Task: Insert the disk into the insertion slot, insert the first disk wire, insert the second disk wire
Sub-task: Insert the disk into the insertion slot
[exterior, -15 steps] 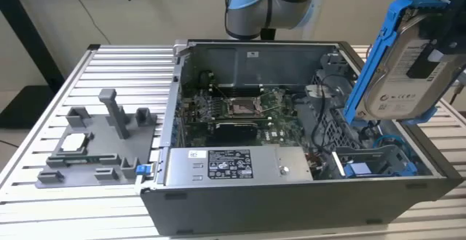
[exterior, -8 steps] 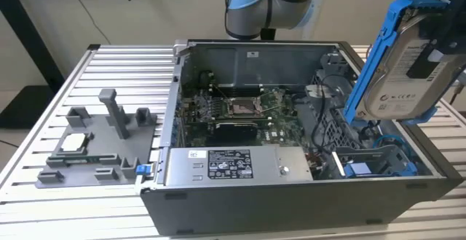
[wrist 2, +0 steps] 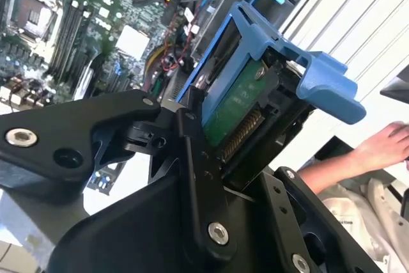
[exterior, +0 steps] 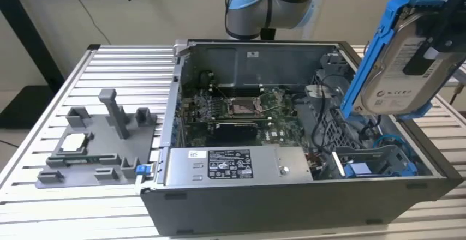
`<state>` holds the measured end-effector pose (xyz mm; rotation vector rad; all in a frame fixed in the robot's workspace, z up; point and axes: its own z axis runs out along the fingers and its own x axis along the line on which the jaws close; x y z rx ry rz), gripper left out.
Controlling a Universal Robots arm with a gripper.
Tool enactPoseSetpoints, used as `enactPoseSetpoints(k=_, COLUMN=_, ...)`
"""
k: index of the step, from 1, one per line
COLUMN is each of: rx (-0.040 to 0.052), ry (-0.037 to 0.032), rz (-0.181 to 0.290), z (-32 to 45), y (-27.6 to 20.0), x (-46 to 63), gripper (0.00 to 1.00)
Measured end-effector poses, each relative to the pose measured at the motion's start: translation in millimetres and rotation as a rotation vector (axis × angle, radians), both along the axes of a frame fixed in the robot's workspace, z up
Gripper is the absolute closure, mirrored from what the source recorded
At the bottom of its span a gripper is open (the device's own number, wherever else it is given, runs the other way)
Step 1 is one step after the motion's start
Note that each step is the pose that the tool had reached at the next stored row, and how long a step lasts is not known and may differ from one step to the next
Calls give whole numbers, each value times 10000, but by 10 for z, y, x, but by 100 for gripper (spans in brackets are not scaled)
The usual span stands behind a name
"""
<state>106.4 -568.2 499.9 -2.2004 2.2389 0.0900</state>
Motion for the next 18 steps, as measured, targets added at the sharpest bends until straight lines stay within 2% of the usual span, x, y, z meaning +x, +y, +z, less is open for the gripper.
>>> enactPoseSetpoints(k=18, rx=27, ry=0, rz=0, z=0, y=0, x=0, gripper=100)
